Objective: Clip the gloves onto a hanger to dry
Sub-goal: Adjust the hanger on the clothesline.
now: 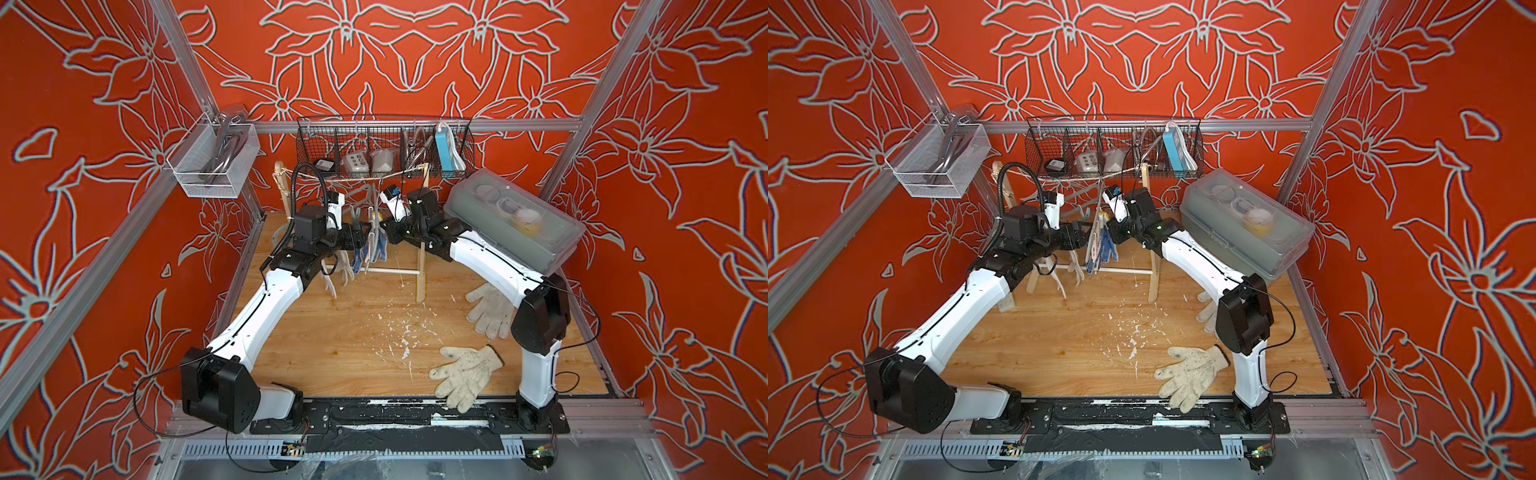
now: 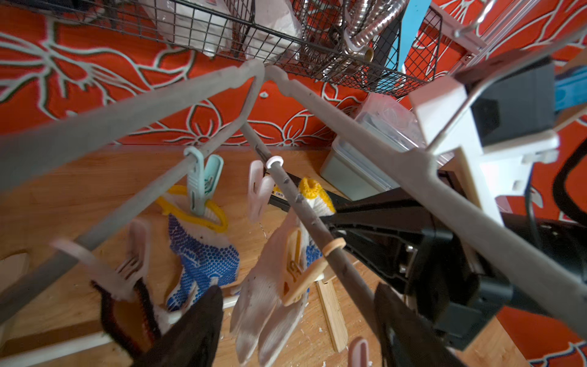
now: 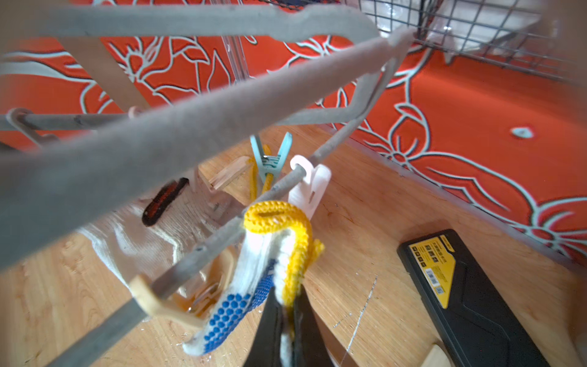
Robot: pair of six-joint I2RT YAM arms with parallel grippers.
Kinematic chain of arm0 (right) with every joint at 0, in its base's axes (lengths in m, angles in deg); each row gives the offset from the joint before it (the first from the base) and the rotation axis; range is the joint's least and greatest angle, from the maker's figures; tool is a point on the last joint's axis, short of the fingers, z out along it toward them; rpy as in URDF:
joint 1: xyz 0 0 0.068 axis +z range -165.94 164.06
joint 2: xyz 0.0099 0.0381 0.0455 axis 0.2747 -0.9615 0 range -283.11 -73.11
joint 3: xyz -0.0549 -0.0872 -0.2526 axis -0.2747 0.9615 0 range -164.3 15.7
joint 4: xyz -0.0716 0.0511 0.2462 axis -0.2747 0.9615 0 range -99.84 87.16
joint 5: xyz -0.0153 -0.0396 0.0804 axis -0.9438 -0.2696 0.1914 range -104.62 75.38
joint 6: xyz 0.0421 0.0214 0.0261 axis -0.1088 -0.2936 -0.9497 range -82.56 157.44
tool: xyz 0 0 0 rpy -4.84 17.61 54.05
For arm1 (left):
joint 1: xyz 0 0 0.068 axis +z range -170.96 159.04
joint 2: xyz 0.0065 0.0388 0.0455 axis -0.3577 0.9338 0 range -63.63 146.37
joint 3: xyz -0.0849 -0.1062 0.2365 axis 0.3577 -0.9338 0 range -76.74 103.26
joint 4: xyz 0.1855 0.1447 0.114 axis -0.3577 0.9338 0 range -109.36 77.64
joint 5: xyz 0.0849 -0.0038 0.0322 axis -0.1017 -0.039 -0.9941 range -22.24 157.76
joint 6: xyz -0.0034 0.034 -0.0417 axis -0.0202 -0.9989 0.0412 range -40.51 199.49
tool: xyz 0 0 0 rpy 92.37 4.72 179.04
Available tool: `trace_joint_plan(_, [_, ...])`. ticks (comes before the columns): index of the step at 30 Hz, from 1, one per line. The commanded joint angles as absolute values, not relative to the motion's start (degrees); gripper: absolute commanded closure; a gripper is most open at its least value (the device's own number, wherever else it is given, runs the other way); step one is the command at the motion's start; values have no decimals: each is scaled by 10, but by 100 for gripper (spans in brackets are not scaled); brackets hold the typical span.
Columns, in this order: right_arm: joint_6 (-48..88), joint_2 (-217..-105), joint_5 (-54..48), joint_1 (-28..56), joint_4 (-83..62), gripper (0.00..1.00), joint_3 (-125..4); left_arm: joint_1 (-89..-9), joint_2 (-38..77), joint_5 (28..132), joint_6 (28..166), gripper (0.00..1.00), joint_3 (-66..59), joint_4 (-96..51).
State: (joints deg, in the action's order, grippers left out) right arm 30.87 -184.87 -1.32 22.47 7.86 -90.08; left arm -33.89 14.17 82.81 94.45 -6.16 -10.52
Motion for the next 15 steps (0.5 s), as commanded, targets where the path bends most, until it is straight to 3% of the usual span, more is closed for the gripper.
trace_joint_plan(1, [313, -1856, -44, 224, 94, 100, -921, -335, 163, 798, 942, 28, -33, -88])
trace_joint_plan(15, [258, -1802, -160, 225, 175, 100, -914, -343, 209, 811, 967, 30, -10, -91])
